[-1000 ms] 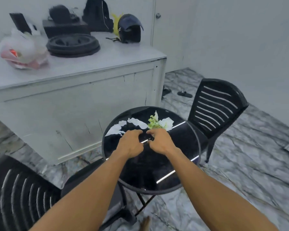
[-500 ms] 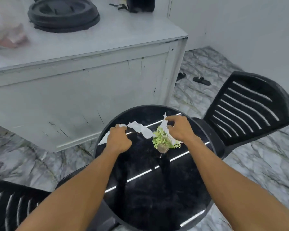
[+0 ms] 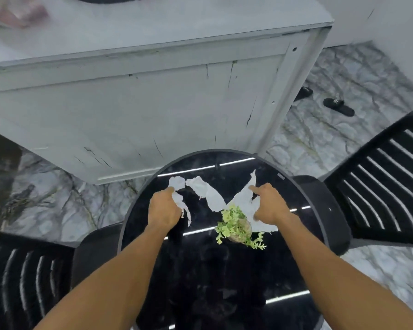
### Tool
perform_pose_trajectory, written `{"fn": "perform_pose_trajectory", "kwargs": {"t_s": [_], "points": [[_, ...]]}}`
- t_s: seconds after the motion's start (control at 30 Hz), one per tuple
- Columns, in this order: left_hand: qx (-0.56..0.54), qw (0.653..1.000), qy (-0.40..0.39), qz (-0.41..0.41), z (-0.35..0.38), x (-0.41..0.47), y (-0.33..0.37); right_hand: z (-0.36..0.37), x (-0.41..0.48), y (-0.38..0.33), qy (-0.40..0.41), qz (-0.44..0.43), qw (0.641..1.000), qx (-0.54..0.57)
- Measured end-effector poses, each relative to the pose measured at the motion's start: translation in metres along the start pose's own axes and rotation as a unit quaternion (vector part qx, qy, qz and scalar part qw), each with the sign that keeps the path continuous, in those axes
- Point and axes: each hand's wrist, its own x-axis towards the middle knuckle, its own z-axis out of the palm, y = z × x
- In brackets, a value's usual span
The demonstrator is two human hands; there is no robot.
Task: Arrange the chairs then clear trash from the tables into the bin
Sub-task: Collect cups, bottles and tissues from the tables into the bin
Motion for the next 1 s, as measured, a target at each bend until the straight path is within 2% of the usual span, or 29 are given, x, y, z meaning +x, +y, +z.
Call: {"fn": "perform_pose_trajectory", "kwargs": {"t_s": [0.07, 0.2, 0.37, 0.43, 0.53, 0.67, 0.83, 1.0], "points": [[0.014, 1.0, -0.001, 0.021, 0.004, 0.009, 0.01, 0.002, 0.008, 0.001, 0.021, -0.03, 0.999, -0.016], [0.029, 0.993, -0.113, 0.005, 0.012, 0.025, 0.027, -0.001, 0.023, -0.006, 0.03, -0.071, 0.997, -0.014], [0.045, 0.983, -0.164, 0.062, 0.04, 0.024, 0.051, 0.002, 0.039, -0.029, 0.019, -0.12, 0.992, -0.037], [0.03, 0.983, -0.159, 0.087, 0.054, 0.022, 0.058, 0.006, 0.044, -0.036, 0.023, -0.128, 0.991, -0.019], [-0.038, 0.983, -0.157, 0.092, 0.069, 0.018, 0.061, 0.009, 0.047, -0.045, 0.022, -0.117, 0.99, 0.074], [-0.102, 0.978, -0.146, 0.107, 0.064, 0.012, 0.065, 0.003, 0.036, -0.067, 0.009, -0.152, 0.969, 0.196], [-0.144, 0.982, -0.078, 0.097, 0.022, 0.003, 0.052, -0.017, 0.021, -0.11, 0.001, -0.19, 0.959, 0.21], [-0.182, 0.981, 0.037, 0.053, -0.054, -0.021, 0.006, -0.025, -0.01, -0.199, -0.039, -0.272, 0.945, 0.18]]}}
